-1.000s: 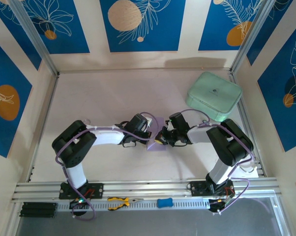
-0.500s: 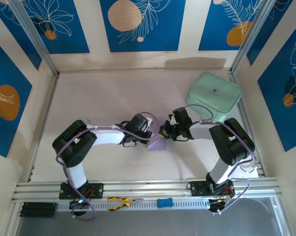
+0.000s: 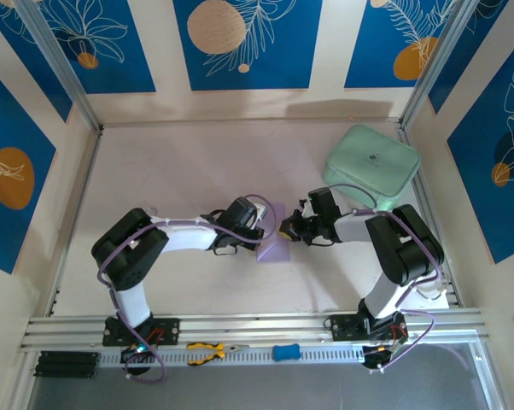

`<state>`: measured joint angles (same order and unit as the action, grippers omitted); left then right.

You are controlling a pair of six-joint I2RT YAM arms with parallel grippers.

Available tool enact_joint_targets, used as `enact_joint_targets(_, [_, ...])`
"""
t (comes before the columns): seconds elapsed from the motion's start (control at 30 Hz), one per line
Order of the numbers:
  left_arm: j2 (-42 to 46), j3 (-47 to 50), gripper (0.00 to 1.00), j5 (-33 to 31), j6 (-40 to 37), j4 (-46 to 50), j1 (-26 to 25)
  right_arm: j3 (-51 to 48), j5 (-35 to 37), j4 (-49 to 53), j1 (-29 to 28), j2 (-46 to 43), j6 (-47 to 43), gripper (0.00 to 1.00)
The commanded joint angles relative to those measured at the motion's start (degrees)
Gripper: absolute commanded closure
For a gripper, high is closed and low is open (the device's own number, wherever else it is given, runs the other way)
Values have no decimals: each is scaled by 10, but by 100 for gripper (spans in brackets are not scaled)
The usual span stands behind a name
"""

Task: Fold a paper plane with a square sheet of paper (pick it up from the middle)
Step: Fold the triangle a second time at the center of the table.

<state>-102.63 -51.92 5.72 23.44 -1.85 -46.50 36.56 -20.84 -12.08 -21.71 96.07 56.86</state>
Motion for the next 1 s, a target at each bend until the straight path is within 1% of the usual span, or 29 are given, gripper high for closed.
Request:
enact_joint_targets(0.0, [-21, -4, 100, 12, -14, 42, 4, 16, -19, 21, 12, 5, -22, 95])
enact_joint_targets(0.13, [-20, -4, 100, 11, -13, 43, 3, -8, 8, 6, 14, 33, -4, 95])
enact_joint_targets(0.23, [-20, -3, 100, 12, -14, 44, 4, -35, 13, -32, 24, 47, 24, 95])
enact_joint_targets(0.4, [-18, -1, 100, 11, -14, 46, 4, -39, 27, -39, 33, 18, 31, 95])
enact_joint_targets(0.53, [-17, -1, 100, 11, -14, 45, 4, -39, -6, -70, 39, -16, 31, 94])
enact_joint_targets(0.6, [-17, -1, 100, 12, -14, 46, 4, -26, -18, -50, 33, -31, 15, 93])
enact_joint_targets(0.67, [-16, 0, 100, 11, -13, 45, 4, -9, -16, -10, 16, -44, -5, 93])
enact_joint_targets(0.73, [-16, 0, 100, 11, -13, 45, 4, 1, -13, 6, -2, -48, -13, 93])
enact_joint_targets(0.83, [-17, -1, 100, 11, -13, 45, 4, 1, -2, 10, -25, -42, -4, 93])
enact_joint_targets(0.97, [-15, 0, 100, 11, -13, 44, 4, -9, 4, -4, -41, -21, 10, 94])
